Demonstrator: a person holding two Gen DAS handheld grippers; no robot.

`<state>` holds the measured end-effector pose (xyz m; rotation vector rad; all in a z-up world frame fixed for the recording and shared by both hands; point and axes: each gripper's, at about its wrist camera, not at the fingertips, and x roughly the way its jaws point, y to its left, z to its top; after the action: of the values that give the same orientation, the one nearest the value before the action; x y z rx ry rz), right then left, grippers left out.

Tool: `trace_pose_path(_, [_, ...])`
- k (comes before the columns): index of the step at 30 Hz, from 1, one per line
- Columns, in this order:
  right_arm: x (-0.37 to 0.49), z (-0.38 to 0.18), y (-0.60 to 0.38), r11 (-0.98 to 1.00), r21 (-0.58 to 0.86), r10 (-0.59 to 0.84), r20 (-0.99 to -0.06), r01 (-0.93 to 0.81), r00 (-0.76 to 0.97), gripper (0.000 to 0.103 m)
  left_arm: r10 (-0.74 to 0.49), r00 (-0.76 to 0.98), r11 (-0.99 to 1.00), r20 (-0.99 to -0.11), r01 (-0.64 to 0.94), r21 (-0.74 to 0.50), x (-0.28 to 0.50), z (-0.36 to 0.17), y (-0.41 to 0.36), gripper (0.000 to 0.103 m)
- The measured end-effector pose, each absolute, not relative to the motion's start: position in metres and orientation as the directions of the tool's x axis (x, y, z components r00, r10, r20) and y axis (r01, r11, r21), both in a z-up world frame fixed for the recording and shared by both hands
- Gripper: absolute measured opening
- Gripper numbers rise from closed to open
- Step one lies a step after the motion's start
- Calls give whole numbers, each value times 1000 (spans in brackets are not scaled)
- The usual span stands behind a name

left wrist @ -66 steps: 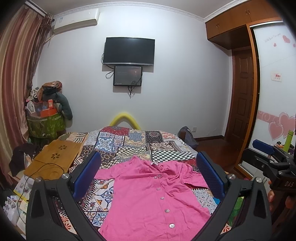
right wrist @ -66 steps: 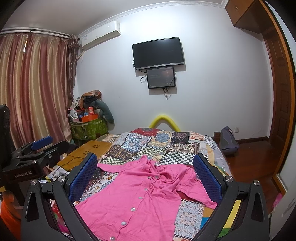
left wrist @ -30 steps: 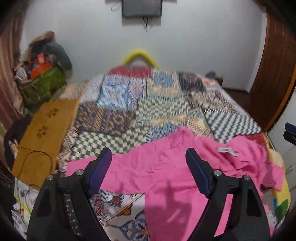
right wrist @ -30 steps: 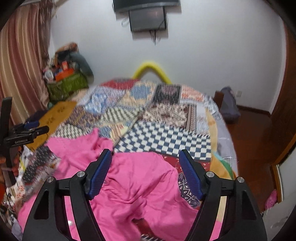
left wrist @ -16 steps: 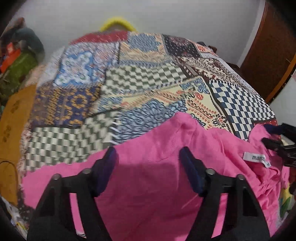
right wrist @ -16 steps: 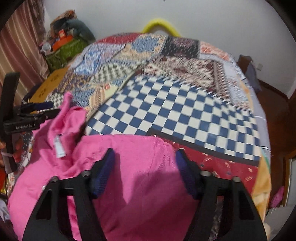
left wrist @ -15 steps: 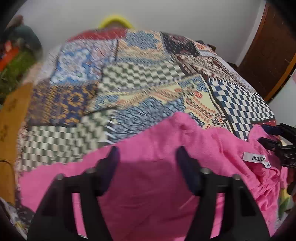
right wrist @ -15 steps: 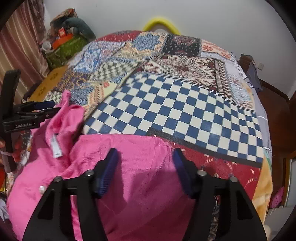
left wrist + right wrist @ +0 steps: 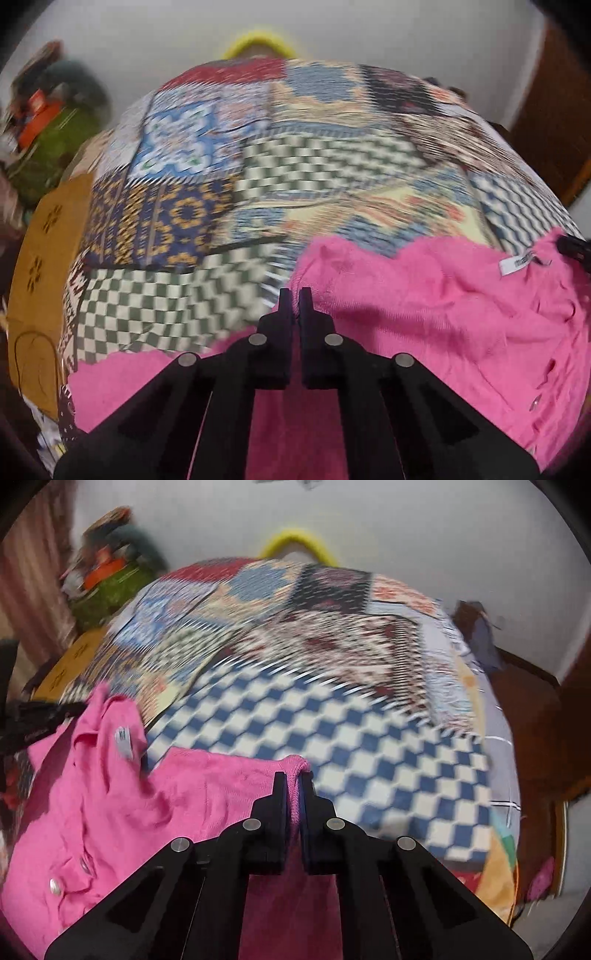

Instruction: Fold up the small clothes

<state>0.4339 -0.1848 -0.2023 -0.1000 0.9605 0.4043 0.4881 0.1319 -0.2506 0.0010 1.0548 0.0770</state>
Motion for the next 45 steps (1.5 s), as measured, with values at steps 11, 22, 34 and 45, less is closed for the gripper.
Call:
trace_pose_path(11, [439, -184, -190, 941, 79, 252, -813, -329, 525, 23, 93, 491, 992, -866, -118, 40, 484, -247, 161, 11])
trace_pose_path(22, [385, -124, -154, 895, 22, 317, -733, -445, 601, 69, 168, 549, 967, -818, -254, 28, 388, -185, 243, 68])
trace_pose_path(34, [370, -149, -115, 874, 28, 332, -763, -485, 554, 71, 109, 376, 871, -920, -483, -94, 351, -268, 347, 69])
trace_pose_path(45, [370, -167, -119, 884, 65, 332, -784, -463, 524, 71, 244, 360, 924, -900, -367, 104, 376, -279, 319, 5])
